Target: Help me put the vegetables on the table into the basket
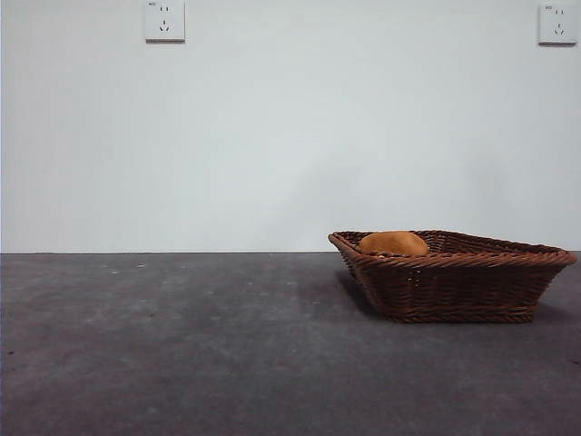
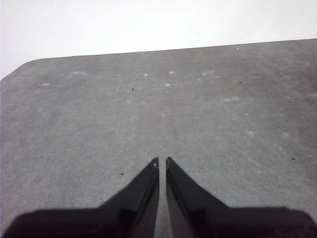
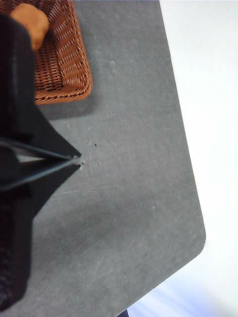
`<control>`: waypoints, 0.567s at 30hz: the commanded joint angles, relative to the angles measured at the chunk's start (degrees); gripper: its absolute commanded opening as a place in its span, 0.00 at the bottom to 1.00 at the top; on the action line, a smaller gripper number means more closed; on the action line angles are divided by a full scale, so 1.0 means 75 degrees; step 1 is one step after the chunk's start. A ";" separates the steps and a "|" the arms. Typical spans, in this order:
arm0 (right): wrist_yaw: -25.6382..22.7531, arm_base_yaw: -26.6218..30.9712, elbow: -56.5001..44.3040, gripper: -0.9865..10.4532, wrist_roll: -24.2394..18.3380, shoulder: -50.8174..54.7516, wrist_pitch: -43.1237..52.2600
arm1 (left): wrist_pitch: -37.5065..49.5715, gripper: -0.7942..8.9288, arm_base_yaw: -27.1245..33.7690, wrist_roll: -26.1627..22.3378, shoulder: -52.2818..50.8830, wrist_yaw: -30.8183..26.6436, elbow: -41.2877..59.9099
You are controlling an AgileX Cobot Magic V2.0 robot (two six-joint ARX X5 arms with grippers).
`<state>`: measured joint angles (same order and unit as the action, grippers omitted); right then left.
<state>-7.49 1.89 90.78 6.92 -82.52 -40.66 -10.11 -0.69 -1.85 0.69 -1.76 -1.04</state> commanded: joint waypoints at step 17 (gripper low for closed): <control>-0.0172 -0.0006 -0.0379 0.09 0.0079 0.2043 -0.0289 | 0.0085 0.11 0.0009 0.0017 0.0061 0.0041 0.0070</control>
<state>-8.60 1.89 89.14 6.92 -68.12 -42.92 -9.91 -0.69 -1.85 1.13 -1.76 -1.04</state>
